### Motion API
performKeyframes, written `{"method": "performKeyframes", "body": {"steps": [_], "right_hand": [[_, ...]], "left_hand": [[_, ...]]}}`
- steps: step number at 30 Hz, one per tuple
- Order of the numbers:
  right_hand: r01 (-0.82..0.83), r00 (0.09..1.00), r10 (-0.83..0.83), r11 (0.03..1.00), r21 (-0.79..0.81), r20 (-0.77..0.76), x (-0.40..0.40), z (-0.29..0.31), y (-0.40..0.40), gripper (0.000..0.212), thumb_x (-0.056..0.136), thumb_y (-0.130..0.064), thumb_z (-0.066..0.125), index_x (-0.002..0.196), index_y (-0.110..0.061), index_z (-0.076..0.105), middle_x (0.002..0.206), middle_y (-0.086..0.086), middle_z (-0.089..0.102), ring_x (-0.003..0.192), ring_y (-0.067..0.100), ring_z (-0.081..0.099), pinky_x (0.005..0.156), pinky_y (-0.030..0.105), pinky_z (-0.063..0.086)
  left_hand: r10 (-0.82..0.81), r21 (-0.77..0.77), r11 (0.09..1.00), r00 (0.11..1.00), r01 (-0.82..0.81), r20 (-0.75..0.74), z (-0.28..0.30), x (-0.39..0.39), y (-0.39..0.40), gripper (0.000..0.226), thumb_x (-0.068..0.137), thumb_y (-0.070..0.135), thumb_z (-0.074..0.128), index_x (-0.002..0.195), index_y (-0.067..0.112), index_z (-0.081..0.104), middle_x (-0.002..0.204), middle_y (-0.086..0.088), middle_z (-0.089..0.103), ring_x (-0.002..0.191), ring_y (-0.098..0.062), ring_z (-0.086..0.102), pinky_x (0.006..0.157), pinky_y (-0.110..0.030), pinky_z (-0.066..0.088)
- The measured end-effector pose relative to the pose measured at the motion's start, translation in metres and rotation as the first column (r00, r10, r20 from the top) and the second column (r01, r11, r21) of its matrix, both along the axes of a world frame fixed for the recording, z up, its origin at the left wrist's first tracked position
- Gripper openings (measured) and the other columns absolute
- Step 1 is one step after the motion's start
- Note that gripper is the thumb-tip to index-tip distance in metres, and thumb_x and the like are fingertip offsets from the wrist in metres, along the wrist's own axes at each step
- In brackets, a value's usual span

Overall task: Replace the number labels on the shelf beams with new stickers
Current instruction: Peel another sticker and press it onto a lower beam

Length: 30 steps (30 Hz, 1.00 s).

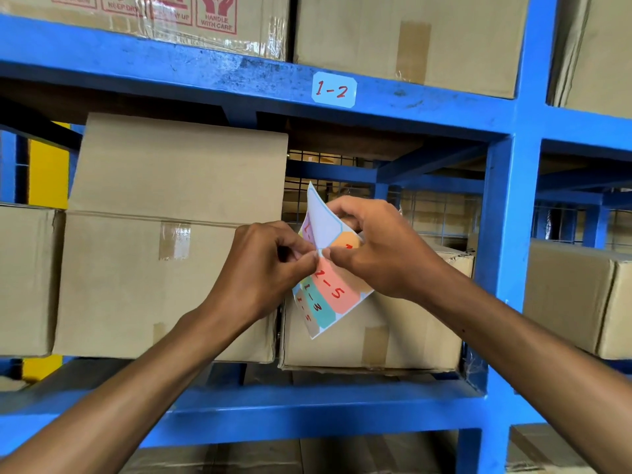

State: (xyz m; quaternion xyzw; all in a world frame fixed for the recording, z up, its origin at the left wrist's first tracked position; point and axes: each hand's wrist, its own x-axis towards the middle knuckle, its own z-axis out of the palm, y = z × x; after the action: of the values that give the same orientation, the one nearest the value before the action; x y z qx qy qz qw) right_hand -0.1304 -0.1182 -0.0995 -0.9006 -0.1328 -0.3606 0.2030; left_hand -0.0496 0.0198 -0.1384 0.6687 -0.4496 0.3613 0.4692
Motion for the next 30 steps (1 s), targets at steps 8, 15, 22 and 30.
{"method": "performKeyframes", "body": {"steps": [8, 15, 22, 30], "right_hand": [[-0.044, 0.999, 0.044, 0.998, 0.048, -0.018, 0.003, -0.001, 0.002, 0.032, 0.085, -0.009, 0.064, 0.114, -0.017, 0.055, 0.111, -0.002, 0.058, 0.103, 0.024, 0.064, 0.077, 0.041, 0.060], [-0.059, 0.995, 0.069, 0.990, 0.131, -0.076, 0.006, -0.002, -0.001, 0.029, 0.085, -0.012, 0.066, 0.106, -0.027, 0.052, 0.111, -0.001, 0.060, 0.101, 0.021, 0.066, 0.073, 0.039, 0.061], [-0.065, 0.993, 0.078, 0.988, 0.142, -0.092, 0.004, -0.003, 0.000, 0.032, 0.084, -0.012, 0.066, 0.106, -0.030, 0.051, 0.111, -0.001, 0.061, 0.097, 0.021, 0.067, 0.070, 0.036, 0.062], [-0.059, 0.994, 0.069, 0.991, 0.120, -0.080, 0.003, -0.003, -0.001, 0.022, 0.083, -0.009, 0.067, 0.100, -0.019, 0.058, 0.104, 0.000, 0.065, 0.092, 0.020, 0.069, 0.067, 0.028, 0.061]], "left_hand": [[-0.012, -0.074, 0.997, 1.000, 0.011, -0.007, -0.005, 0.005, 0.000, 0.007, 0.075, 0.010, 0.074, 0.073, 0.004, 0.073, 0.065, 0.010, 0.060, 0.058, 0.002, 0.057, 0.051, -0.007, 0.040], [-0.003, -0.087, 0.996, 1.000, 0.001, -0.025, -0.010, 0.010, 0.001, 0.003, 0.074, 0.008, 0.073, 0.073, 0.005, 0.072, 0.067, 0.000, 0.064, 0.060, -0.006, 0.054, 0.053, -0.011, 0.042], [-0.005, -0.048, 0.999, 1.000, 0.006, 0.015, -0.010, 0.006, 0.006, 0.008, 0.074, 0.010, 0.075, 0.081, 0.007, 0.075, 0.070, 0.001, 0.065, 0.065, -0.007, 0.057, 0.056, -0.014, 0.044], [0.014, -0.020, 1.000, 0.999, -0.013, 0.034, -0.006, 0.002, 0.008, 0.007, 0.074, 0.009, 0.075, 0.080, 0.005, 0.076, 0.067, 0.000, 0.064, 0.063, -0.006, 0.056, 0.052, -0.010, 0.040]]}}
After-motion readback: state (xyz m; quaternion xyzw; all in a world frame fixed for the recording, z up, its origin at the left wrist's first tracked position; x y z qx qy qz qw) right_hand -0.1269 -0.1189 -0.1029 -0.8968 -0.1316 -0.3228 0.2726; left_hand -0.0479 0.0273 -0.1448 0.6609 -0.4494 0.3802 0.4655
